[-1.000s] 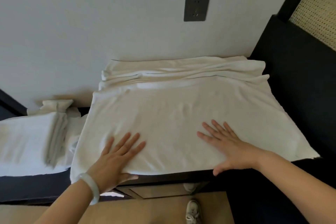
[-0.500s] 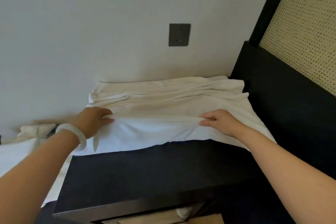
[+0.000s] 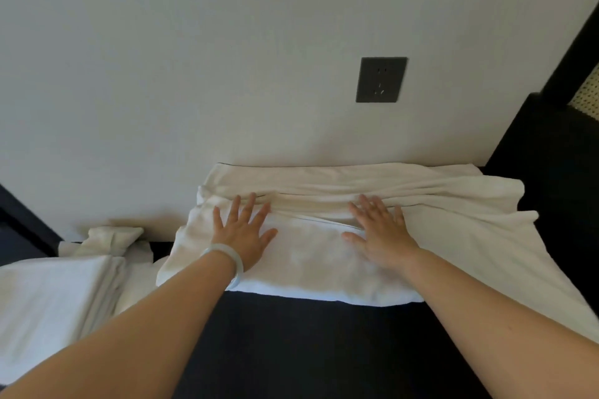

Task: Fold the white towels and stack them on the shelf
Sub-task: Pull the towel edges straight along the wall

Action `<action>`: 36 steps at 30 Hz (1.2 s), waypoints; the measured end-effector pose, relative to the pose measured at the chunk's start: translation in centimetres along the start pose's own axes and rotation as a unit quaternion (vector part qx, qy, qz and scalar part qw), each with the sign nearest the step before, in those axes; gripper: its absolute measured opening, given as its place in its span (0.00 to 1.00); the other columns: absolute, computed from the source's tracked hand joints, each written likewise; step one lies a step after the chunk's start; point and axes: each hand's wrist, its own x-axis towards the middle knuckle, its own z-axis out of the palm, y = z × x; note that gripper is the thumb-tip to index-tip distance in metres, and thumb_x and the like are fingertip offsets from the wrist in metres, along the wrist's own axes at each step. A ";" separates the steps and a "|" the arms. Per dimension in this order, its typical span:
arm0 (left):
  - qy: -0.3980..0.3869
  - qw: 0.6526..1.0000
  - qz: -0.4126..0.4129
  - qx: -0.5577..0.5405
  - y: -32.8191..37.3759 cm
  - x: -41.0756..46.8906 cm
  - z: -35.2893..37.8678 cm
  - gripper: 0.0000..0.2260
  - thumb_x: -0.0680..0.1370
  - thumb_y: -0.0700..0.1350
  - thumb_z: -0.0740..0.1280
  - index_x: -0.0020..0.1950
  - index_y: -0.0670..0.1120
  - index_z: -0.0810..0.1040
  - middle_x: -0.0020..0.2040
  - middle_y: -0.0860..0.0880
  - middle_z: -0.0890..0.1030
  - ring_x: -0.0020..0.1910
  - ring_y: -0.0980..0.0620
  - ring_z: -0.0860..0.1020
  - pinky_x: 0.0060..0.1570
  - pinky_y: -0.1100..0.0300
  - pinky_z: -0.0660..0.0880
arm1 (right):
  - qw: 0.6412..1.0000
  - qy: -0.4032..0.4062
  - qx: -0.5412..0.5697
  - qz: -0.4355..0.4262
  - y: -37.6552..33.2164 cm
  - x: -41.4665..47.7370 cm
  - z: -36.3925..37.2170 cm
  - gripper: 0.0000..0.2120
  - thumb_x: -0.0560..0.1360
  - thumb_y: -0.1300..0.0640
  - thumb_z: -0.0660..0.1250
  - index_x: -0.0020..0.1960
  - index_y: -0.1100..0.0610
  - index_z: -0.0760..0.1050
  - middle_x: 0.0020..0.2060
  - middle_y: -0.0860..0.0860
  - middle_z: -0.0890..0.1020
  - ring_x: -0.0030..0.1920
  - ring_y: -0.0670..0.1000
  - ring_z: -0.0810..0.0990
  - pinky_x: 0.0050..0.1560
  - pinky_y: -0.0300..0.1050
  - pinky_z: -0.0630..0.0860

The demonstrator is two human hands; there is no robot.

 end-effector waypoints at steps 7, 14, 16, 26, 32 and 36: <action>0.042 0.998 -0.026 -0.042 -0.7 -2.6 3.7 0.30 0.76 0.66 0.33 0.78 0.60 0.35 0.80 0.53 0.39 0.78 0.49 0.36 0.71 0.36 0.33 | 0.998 0.059 -0.002 -0.009 0.6 -0.6 2.9 0.35 0.77 0.31 0.39 0.80 0.42 0.40 0.80 0.45 0.40 0.80 0.49 0.38 0.77 0.56 0.34; 0.055 0.997 -0.027 -0.054 -0.2 -10.5 4.5 0.28 0.75 0.66 0.30 0.73 0.61 0.27 0.80 0.53 0.39 0.78 0.48 0.36 0.72 0.38 0.33 | 0.999 0.041 0.006 -0.013 -1.1 -8.0 4.0 0.37 0.74 0.29 0.31 0.80 0.41 0.38 0.80 0.44 0.42 0.79 0.48 0.37 0.77 0.54 0.32; 0.055 0.996 -0.023 -0.071 -0.2 -12.9 4.9 0.28 0.74 0.66 0.29 0.73 0.61 0.26 0.80 0.53 0.38 0.78 0.48 0.35 0.72 0.38 0.32 | 0.999 0.045 0.006 -0.013 -1.7 -10.5 4.5 0.37 0.73 0.28 0.30 0.80 0.40 0.38 0.80 0.43 0.42 0.79 0.47 0.36 0.77 0.53 0.32; 0.042 0.995 0.007 -0.091 -0.5 -21.5 5.3 0.30 0.79 0.66 0.38 0.79 0.59 0.42 0.81 0.52 0.46 0.79 0.48 0.41 0.72 0.41 0.31 | 0.986 0.099 0.114 -0.066 -2.9 -18.6 5.4 0.31 0.79 0.39 0.60 0.78 0.48 0.59 0.79 0.43 0.53 0.79 0.44 0.49 0.78 0.46 0.40; 0.032 0.997 0.074 -0.017 -5.4 -17.8 0.4 0.16 0.78 0.60 0.61 0.62 0.54 0.68 0.56 0.52 0.72 0.60 0.49 0.73 0.68 0.48 0.57 | 0.973 0.187 0.132 -0.014 -2.4 -19.5 4.3 0.10 0.69 0.57 0.78 0.44 0.56 0.78 0.47 0.49 0.72 0.51 0.53 0.71 0.54 0.44 0.63; -0.078 0.995 0.061 -0.028 -8.5 -15.9 -2.0 0.15 0.75 0.63 0.66 0.53 0.54 0.72 0.49 0.53 0.71 0.52 0.50 0.73 0.57 0.53 0.64 | 0.973 0.102 0.208 -0.007 -2.1 -19.6 2.4 0.07 0.77 0.55 0.71 0.41 0.47 0.77 0.40 0.42 0.79 0.44 0.45 0.76 0.43 0.35 0.69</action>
